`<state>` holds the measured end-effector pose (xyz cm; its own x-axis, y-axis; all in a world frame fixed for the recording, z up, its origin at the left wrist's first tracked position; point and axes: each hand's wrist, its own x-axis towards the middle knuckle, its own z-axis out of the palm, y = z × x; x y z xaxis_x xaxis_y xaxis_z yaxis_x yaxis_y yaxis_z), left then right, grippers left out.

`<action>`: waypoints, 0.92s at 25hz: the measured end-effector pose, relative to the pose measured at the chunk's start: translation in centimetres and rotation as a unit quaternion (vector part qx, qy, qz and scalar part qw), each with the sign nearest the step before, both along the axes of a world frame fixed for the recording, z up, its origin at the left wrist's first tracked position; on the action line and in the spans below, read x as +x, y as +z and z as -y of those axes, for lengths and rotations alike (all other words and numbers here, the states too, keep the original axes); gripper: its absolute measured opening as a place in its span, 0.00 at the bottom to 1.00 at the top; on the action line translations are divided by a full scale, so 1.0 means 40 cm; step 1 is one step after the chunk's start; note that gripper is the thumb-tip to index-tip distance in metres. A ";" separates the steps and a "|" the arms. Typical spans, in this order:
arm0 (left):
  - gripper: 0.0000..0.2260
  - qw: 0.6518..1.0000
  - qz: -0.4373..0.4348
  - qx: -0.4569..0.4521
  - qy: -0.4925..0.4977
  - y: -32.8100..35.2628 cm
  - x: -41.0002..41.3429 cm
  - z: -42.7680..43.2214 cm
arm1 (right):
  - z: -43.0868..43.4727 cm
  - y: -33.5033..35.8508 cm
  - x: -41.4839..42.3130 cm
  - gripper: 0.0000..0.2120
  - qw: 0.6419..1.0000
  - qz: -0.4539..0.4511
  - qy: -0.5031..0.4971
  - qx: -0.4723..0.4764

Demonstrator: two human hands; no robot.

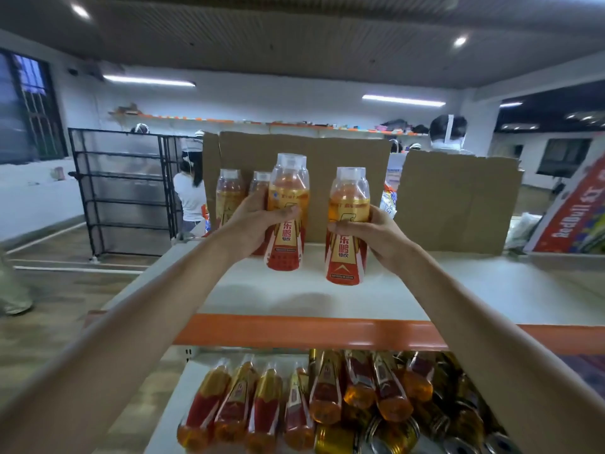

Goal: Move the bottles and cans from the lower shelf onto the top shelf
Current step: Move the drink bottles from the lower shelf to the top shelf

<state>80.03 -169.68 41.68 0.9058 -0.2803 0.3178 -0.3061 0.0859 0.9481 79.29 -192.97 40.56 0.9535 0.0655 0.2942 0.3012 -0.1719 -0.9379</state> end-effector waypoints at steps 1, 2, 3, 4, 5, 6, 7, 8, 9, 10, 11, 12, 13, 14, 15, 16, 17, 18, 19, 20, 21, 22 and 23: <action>0.17 1.000 -0.014 0.001 0.006 -0.010 0.021 0.001 | 0.002 -0.003 0.017 0.23 1.000 -0.008 -0.005 -0.001; 0.17 1.000 -0.025 0.006 0.010 -0.021 0.040 0.004 | 0.003 -0.007 0.033 0.24 1.000 -0.013 -0.007 -0.004; 0.18 0.999 -0.027 0.019 0.014 -0.031 0.059 0.008 | 0.004 -0.013 0.049 0.25 1.000 -0.016 -0.011 -0.008; 0.19 0.999 -0.023 0.037 0.019 -0.041 0.078 0.014 | 0.005 -0.020 0.066 0.24 1.000 -0.017 -0.015 -0.008; 0.19 0.998 -0.014 0.050 0.022 -0.048 0.094 0.021 | 0.007 -0.024 0.082 0.23 1.000 -0.018 -0.018 -0.005; 0.19 0.998 -0.004 0.057 0.027 -0.054 0.107 0.029 | 0.009 -0.027 0.099 0.22 1.000 -0.020 -0.021 0.001; 0.19 0.998 0.003 0.058 0.031 -0.059 0.118 0.038 | 0.011 -0.030 0.111 0.22 0.999 -0.022 -0.024 0.003; 0.19 0.998 0.007 0.055 0.040 -0.065 0.130 0.047 | 0.014 -0.032 0.123 0.23 0.999 -0.024 -0.024 0.001; 0.19 0.997 0.006 0.054 0.054 -0.070 0.143 0.059 | 0.017 -0.036 0.138 0.24 0.999 -0.028 -0.021 -0.003; 0.20 0.996 0.004 0.054 0.072 -0.074 0.155 0.069 | 0.019 -0.039 0.151 0.25 0.999 -0.031 -0.018 -0.006; 0.20 0.994 0.002 0.056 0.090 -0.076 0.168 0.079 | 0.018 -0.042 0.164 0.26 0.999 -0.032 -0.017 -0.009; 0.20 0.993 -0.001 0.058 0.106 -0.078 0.182 0.088 | 0.016 -0.044 0.177 0.27 0.999 -0.030 -0.015 -0.012; 0.21 0.990 -0.002 0.064 0.122 -0.078 0.193 0.096 | 0.012 -0.044 0.190 0.28 0.999 -0.027 -0.013 -0.013; 0.22 0.988 -0.001 0.073 0.138 -0.076 0.199 0.105 | 0.008 -0.044 0.203 0.29 1.000 -0.024 -0.013 -0.012; 0.23 0.984 0.006 0.084 0.155 -0.077 0.204 0.111 | 0.003 -0.045 0.212 0.30 1.000 -0.018 -0.015 -0.010; 0.24 0.979 0.018 0.103 0.175 -0.080 0.209 0.113 | -0.002 -0.046 0.221 0.31 1.000 -0.011 -0.020 -0.009; 0.25 0.970 0.037 0.136 0.199 -0.083 0.209 0.114 | -0.003 -0.049 0.231 0.31 1.000 -0.010 -0.023 -0.003; 0.27 0.957 0.061 0.177 0.221 -0.089 0.210 0.111 | -0.002 -0.052 0.239 0.32 1.000 -0.013 -0.024 0.003; 0.28 0.943 0.087 0.215 0.238 -0.094 0.207 0.107 | 0.001 -0.057 0.249 0.33 1.000 -0.019 -0.021 0.005; 0.30 0.930 0.106 0.242 0.254 -0.098 0.204 0.103 | 0.006 -0.060 0.252 0.34 1.000 -0.026 -0.009 0.002; 0.32 0.918 0.118 0.263 0.273 -0.101 0.201 0.101 | 0.009 -0.062 0.255 0.36 0.999 -0.037 0.002 -0.009; 0.34 0.903 0.128 0.281 0.297 -0.108 0.198 0.098 | 0.015 -0.064 0.254 0.37 0.998 -0.051 0.013 -0.028; 0.35 0.888 0.134 0.300 0.322 -0.116 0.194 0.097 | 0.020 -0.066 0.250 0.37 0.996 -0.066 0.022 -0.054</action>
